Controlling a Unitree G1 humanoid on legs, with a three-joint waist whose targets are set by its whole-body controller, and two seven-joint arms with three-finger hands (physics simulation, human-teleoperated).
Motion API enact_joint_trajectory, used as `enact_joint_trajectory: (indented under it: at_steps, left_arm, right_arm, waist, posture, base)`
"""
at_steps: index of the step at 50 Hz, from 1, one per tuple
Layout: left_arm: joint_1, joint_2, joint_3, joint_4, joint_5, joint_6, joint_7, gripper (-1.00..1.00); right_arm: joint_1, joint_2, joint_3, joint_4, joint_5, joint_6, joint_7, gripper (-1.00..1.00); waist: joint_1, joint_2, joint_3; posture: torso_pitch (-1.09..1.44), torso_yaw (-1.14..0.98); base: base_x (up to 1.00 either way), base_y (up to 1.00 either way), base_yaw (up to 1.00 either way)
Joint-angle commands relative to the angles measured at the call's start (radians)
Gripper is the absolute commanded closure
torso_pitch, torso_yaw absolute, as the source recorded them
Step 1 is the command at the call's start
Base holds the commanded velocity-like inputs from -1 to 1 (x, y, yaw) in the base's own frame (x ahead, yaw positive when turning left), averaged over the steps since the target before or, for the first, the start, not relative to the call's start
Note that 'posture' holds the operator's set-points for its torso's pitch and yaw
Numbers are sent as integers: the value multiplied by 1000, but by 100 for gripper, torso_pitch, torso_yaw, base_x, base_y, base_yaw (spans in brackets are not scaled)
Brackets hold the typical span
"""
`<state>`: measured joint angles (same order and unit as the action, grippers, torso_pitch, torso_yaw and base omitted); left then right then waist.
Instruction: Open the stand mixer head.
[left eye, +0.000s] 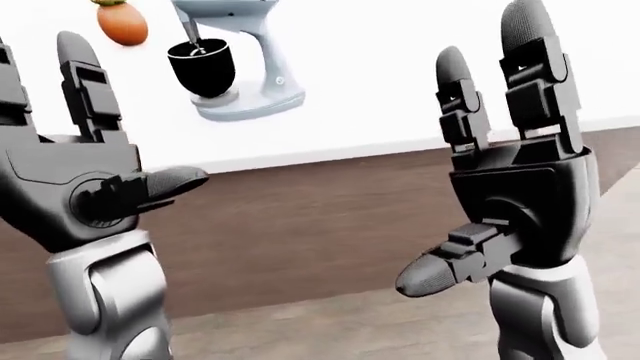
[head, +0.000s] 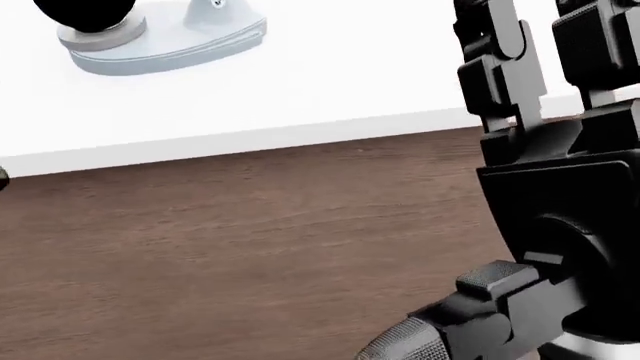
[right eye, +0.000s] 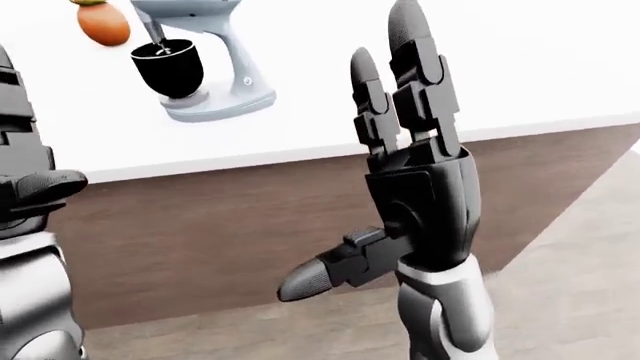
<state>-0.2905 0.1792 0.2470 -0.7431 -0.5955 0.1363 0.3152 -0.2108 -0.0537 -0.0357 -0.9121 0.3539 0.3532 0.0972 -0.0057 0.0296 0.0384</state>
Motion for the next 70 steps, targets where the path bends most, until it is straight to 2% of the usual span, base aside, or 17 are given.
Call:
enact_joint_trajectory:
  at_steps: [1,6,7,11,15,21,27,32,37,38,41,45,47,52,57,58,70]
  left_arm:
    - [-10,9,18,-7,-1,-6,5,-99]
    - [-9,9,16,-7,-1,-8,4,-99]
    - [-9,9,17,-7,-1,-8,4,-99]
    - [-6,10,19,-10,-2,-8,5,-100]
    - [-7,10,19,-7,-3,-9,4,-99]
    - [-9,11,19,-6,-3,-9,5,-99]
    - [-13,12,17,-12,-4,-3,9,-100]
    - [-15,11,14,-15,-2,-1,10,-100]
    - [-16,13,18,-17,-4,2,13,-100]
    - [-16,14,19,-19,-5,4,14,-100]
    - [-17,15,20,-19,-6,3,14,-99]
    - [-12,14,21,-20,-5,1,13,-99]
    - [-13,15,21,-19,-4,1,12,-100]
    - [-11,16,24,-23,-6,3,14,-100]
    - [-9,16,25,-26,-6,4,15,-99]
    - [-10,16,26,-26,-7,4,15,-100]
    - [-3,16,27,-36,-8,9,19,-100]
  right_arm:
    - [-14,1,5,-17,15,4,2,-100]
    - [-11,-1,7,-17,8,-4,-2,-100]
    - [-11,-1,9,-13,-2,-5,-3,-100]
    - [-11,1,10,-13,-4,-4,2,-100]
    - [-10,3,10,-13,-6,-2,1,-100]
    - [-14,6,0,-11,13,-9,-4,-100]
    - [-7,2,0,-17,19,-18,-2,-100]
    - [-11,-1,-9,-19,32,-16,-11,-100]
    - [-12,-5,-10,-20,33,-20,-14,-100]
    - [-11,-7,-10,-20,31,-21,-12,-100]
    - [-8,-6,-9,-26,41,-19,-12,-100]
    - [-3,-7,-6,-25,35,-21,-8,-100]
    - [1,-5,-5,-25,34,-22,-6,-100]
    - [8,-3,0,-32,37,-21,0,-100]
    - [14,-1,4,-36,31,-21,4,-100]
    - [13,1,2,-37,35,-17,1,-100]
    - [19,1,5,-46,31,-10,8,-100]
  waist:
    - [5,24,-31]
    - [33,-8,52]
    - [23,9,-2]
    - [25,3,16]
    - [28,-79,-8]
    - [4,2,-4]
    - [0,-9,-49]
    - [8,-104,-4]
    - [-17,73,-4]
    - [-5,-30,13]
    - [-4,-55,43]
    - [6,-5,-22]
    - [-4,-102,10]
    - [3,36,-30]
    - [-18,-85,32]
    - [0,-27,32]
    - [4,-15,-38]
  posture:
    - [0,0]
    - [0,0]
    - [0,0]
    - [0,0]
    - [0,0]
    - [0,0]
    - [0,0]
    - [0,0]
    - [0,0]
    - [0,0]
    - [0,0]
    - [0,0]
    - [0,0]
    - [0,0]
    - [0,0]
    - [0,0]
    - [0,0]
  base:
    - [0,0,0]
    - [51,0,0]
    - [0,0,0]
    - [0,0,0]
    - [0,0,0]
    - [0,0,0]
    - [0,11,0]
    - [-3,80,0]
    - [0,16,0]
    - [0,100,0]
    - [0,67,0]
    - [0,22,0]
    - [-5,93,0]
    - [0,4,0]
    - [-6,55,0]
    - [0,0,0]
    - [0,3,0]
